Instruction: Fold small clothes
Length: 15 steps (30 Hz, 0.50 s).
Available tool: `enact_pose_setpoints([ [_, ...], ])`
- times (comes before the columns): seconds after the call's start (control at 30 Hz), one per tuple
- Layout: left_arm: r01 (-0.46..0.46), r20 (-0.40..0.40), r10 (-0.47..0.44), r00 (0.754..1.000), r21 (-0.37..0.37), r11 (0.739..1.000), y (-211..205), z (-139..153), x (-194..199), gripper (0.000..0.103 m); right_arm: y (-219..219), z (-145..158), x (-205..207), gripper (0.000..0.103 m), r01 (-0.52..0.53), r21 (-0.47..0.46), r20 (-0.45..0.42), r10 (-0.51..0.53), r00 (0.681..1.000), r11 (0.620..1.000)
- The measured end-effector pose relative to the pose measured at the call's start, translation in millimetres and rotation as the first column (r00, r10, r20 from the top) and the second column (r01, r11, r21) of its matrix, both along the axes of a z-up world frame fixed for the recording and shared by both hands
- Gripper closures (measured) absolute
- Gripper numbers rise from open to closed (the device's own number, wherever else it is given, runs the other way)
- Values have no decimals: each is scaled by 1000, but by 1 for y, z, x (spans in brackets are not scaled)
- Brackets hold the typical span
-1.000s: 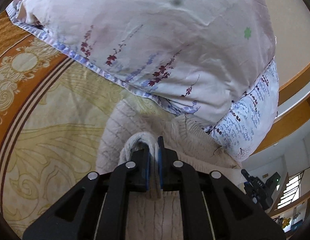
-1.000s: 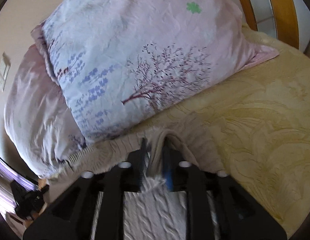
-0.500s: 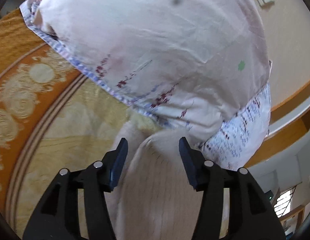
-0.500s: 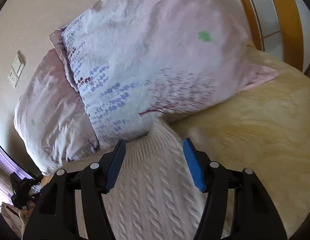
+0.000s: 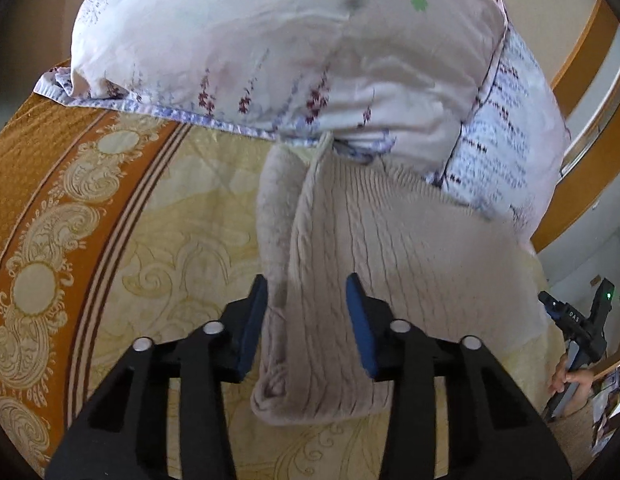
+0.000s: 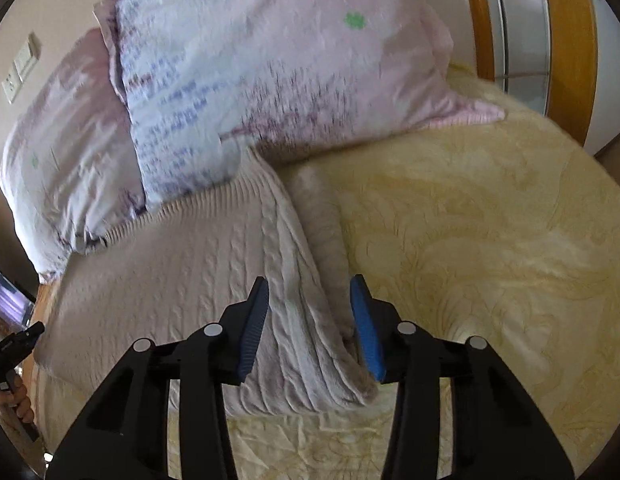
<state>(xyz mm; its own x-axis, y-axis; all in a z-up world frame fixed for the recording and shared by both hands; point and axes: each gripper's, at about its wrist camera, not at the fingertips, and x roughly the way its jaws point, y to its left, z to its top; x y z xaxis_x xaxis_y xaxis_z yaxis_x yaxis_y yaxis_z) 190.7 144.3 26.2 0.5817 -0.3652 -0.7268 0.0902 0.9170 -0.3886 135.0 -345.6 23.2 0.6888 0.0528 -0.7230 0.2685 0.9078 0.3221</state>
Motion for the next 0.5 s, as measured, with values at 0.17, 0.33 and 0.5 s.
enact_pose_setpoints([
  [0.17, 12, -24, -12, 1000, 5, 1000, -3, -11, 0, 94, 4, -1, -8, 92, -3, -13, 13, 3, 1000, 1000],
  [0.33, 17, -14, -18, 1000, -31, 999, 4, -6, -7, 95, 6, 16, -22, 95, 6, 10, 70, -7, 998, 1000],
  [0.5, 40, 0, -40, 999, -32, 999, 9, 0, -15, 96, 7, 19, -32, 95, 19, 12, 74, -20, 997, 1000],
])
